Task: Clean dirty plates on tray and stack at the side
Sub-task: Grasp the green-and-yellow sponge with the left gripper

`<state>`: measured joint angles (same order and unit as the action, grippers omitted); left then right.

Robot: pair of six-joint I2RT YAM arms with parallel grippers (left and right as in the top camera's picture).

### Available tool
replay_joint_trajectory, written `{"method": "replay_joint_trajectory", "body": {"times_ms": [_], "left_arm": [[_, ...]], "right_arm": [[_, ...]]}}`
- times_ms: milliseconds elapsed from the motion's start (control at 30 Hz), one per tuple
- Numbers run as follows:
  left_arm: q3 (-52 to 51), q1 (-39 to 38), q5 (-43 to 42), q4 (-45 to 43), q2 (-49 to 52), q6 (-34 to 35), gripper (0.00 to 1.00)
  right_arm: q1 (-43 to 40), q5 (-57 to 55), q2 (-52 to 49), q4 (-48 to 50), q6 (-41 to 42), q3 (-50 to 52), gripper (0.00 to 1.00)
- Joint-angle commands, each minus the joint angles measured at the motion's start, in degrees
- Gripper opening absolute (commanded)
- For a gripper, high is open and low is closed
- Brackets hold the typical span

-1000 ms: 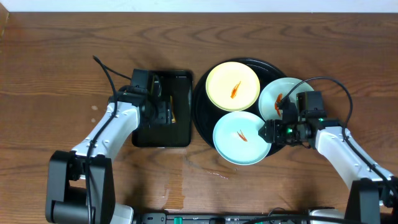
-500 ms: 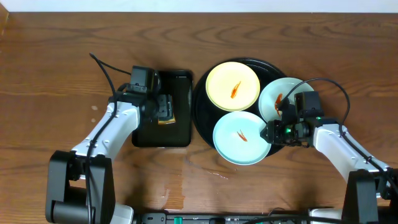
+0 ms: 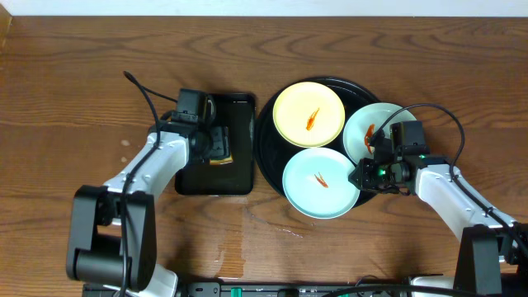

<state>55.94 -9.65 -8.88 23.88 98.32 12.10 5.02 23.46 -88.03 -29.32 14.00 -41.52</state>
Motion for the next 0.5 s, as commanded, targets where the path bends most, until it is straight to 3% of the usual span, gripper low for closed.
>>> {"method": "replay_joint_trajectory", "body": {"times_ms": [0,367,467], "left_arm": [[-0.26,-0.55,-0.15,-0.07,0.87,0.94,0.70],[-0.26,-4.17,1.49,-1.20,1.44,0.90,0.70],[-0.26,-4.31,2.71,-1.36,2.49,0.92,0.65]], "right_arm": [[1.64,-0.15,-0.24,-0.02,0.59,0.07,0.20],[2.91,-1.66,-0.24,-0.20,0.59,0.07,0.10],[2.91,-1.92,-0.24,-0.24,0.59,0.07,0.10]]}}
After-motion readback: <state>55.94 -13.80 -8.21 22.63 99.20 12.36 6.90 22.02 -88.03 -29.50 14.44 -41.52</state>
